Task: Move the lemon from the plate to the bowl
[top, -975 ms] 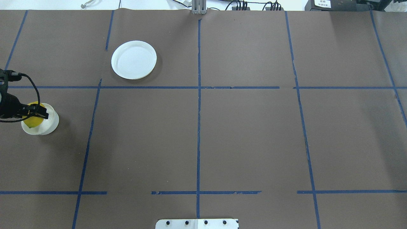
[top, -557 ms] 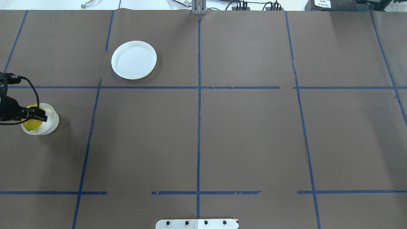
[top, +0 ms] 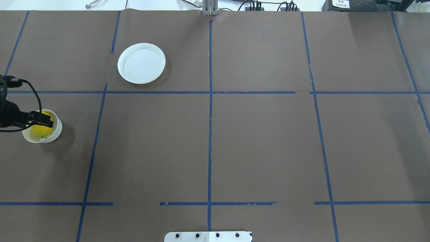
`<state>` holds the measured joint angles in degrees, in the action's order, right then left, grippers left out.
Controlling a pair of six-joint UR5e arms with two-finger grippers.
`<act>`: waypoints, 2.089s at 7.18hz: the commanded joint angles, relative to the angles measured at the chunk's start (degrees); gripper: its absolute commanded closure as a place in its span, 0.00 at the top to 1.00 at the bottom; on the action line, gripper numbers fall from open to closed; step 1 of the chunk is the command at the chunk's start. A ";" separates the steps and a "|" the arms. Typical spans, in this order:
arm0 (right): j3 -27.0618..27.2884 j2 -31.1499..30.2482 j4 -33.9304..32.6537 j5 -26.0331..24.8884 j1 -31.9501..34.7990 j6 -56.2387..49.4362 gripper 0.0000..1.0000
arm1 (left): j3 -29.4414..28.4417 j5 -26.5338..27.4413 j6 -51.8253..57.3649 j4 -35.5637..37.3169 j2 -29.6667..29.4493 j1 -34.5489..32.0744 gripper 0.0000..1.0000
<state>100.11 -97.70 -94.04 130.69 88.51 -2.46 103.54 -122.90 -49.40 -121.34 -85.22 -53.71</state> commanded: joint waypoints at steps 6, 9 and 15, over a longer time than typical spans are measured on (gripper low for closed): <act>0.00 -0.03 0.00 -0.09 0.00 0.00 1.00 | -1.97 -7.91 45.96 31.06 -9.62 -27.35 1.00; 0.00 -0.03 0.00 0.00 0.00 0.00 1.00 | -5.70 -13.95 51.77 31.69 -3.12 -34.34 1.00; 0.00 -0.03 0.00 0.00 0.00 0.00 1.00 | -7.47 -13.33 51.77 31.61 1.46 -34.88 1.00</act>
<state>100.11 -97.73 -94.04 130.67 88.51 -2.46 96.15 -136.31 2.37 -89.74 -83.84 -88.60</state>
